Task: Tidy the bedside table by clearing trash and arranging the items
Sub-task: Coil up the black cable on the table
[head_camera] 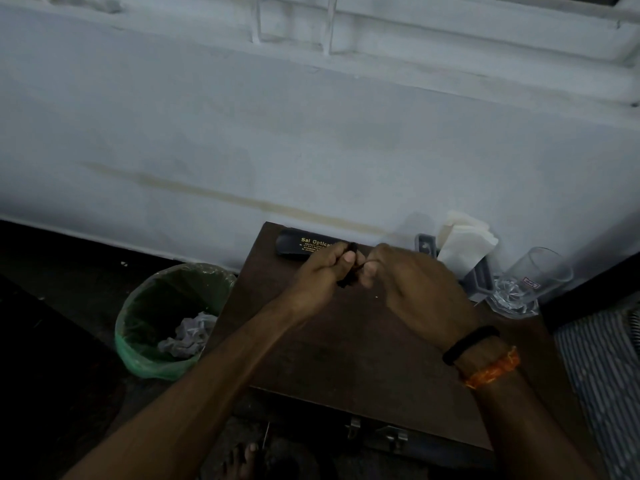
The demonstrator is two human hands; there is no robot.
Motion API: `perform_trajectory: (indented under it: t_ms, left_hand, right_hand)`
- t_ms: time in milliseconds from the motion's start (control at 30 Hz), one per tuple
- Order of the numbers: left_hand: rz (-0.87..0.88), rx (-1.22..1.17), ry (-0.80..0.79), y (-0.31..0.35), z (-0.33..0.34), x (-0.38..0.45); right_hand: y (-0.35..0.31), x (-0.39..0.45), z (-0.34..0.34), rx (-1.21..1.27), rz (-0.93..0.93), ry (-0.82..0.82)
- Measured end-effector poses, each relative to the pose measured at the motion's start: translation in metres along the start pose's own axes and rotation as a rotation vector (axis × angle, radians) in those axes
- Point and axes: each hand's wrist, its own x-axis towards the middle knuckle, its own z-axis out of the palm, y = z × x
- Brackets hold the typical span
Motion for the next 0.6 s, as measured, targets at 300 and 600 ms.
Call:
perform_trajectory:
  t_ms: [300,600]
  left_hand:
    - [-0.033,-0.292,-0.172,0.016,0.009,-0.012]
    - [-0.117,-0.653,-0.085,0.023,0.007,-0.014]
  right_hand:
    - [0.038,0.007,0.013,0.025,0.077,0.328]
    - [0.042,0.001,0.057,0.173,0.184,0.079]
